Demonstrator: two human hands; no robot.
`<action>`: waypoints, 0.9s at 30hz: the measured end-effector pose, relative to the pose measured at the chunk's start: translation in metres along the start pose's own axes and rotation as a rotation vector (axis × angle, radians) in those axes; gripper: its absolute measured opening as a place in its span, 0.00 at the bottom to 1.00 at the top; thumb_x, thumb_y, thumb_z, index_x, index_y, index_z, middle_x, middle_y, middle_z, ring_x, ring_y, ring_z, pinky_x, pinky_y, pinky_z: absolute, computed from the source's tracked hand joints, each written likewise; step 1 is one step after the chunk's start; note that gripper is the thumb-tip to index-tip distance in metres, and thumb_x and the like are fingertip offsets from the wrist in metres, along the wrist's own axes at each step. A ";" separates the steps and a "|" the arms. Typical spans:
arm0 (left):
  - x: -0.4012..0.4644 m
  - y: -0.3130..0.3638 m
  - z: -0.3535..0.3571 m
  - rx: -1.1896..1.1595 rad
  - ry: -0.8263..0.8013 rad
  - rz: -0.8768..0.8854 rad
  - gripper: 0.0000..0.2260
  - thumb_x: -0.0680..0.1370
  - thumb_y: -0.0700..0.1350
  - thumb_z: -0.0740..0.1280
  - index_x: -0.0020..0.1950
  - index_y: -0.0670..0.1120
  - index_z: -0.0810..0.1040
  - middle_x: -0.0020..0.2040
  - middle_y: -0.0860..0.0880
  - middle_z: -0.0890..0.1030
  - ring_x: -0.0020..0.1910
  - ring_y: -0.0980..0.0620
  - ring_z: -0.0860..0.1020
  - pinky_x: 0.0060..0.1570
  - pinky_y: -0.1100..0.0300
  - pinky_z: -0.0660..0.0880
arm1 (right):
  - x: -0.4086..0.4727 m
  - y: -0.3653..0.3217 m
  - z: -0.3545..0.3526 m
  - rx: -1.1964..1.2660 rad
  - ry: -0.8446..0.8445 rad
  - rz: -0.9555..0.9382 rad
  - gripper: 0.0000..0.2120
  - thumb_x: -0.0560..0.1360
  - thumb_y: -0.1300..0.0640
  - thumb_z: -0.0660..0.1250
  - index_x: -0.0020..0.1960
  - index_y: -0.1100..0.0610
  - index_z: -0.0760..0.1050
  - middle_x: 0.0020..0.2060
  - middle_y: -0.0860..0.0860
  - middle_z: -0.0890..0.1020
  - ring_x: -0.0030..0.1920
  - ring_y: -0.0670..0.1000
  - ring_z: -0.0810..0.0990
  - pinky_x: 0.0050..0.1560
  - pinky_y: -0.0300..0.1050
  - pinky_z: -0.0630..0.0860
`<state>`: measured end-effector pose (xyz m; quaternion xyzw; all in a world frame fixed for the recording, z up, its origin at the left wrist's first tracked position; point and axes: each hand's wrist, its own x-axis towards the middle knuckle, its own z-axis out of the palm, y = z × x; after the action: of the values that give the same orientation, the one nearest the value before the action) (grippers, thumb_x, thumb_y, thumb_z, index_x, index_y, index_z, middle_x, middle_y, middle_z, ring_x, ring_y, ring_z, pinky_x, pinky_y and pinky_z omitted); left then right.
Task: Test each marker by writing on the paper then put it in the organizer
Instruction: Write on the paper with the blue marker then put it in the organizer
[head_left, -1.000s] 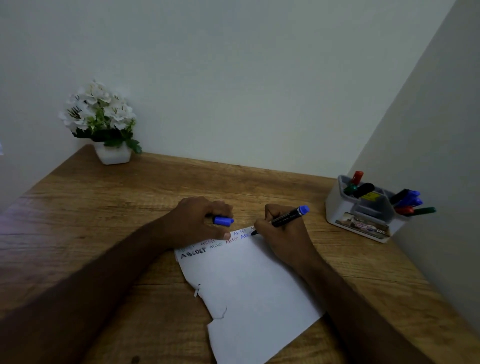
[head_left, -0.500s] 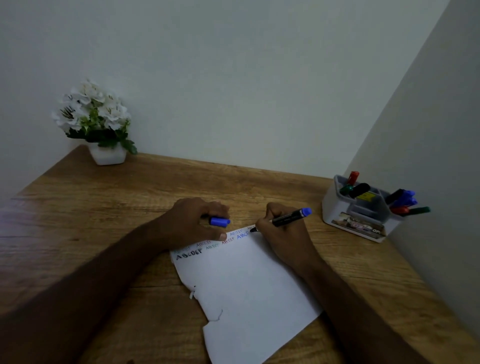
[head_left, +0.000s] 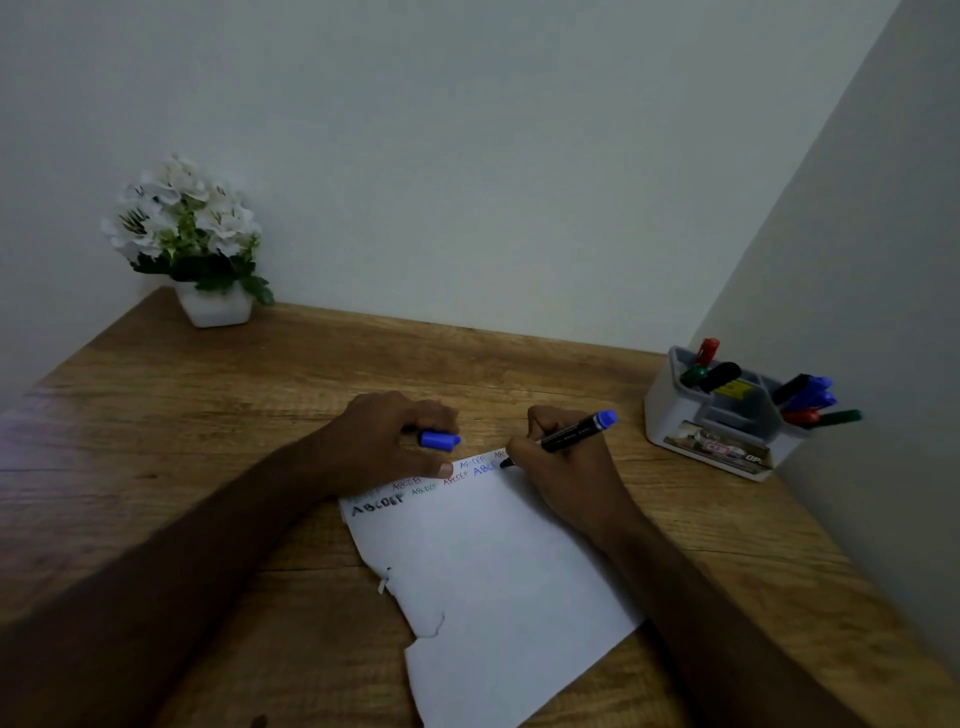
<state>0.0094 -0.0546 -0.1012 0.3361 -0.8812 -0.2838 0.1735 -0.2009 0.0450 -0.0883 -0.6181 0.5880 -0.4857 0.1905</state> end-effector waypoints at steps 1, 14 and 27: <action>0.000 0.000 0.000 -0.004 0.000 -0.001 0.32 0.63 0.68 0.67 0.65 0.58 0.76 0.69 0.58 0.73 0.68 0.58 0.71 0.70 0.52 0.66 | 0.001 0.001 0.000 -0.001 0.005 0.003 0.16 0.63 0.60 0.66 0.30 0.65 0.58 0.26 0.53 0.62 0.29 0.48 0.60 0.30 0.44 0.58; 0.000 -0.001 0.000 -0.011 -0.002 -0.011 0.34 0.62 0.71 0.65 0.65 0.59 0.75 0.70 0.60 0.72 0.69 0.60 0.69 0.71 0.51 0.65 | 0.001 0.003 -0.001 0.002 0.029 0.038 0.16 0.66 0.63 0.68 0.31 0.64 0.60 0.26 0.52 0.64 0.29 0.47 0.61 0.30 0.43 0.59; -0.001 0.003 -0.001 -0.021 0.001 -0.008 0.29 0.66 0.64 0.72 0.66 0.57 0.76 0.70 0.58 0.72 0.69 0.59 0.69 0.72 0.52 0.64 | 0.000 -0.004 -0.003 0.057 0.080 0.086 0.14 0.65 0.62 0.66 0.32 0.66 0.61 0.26 0.53 0.66 0.29 0.47 0.63 0.29 0.39 0.61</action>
<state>0.0094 -0.0522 -0.0991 0.3377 -0.8768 -0.2934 0.1762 -0.2007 0.0472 -0.0838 -0.5666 0.6071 -0.5179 0.2053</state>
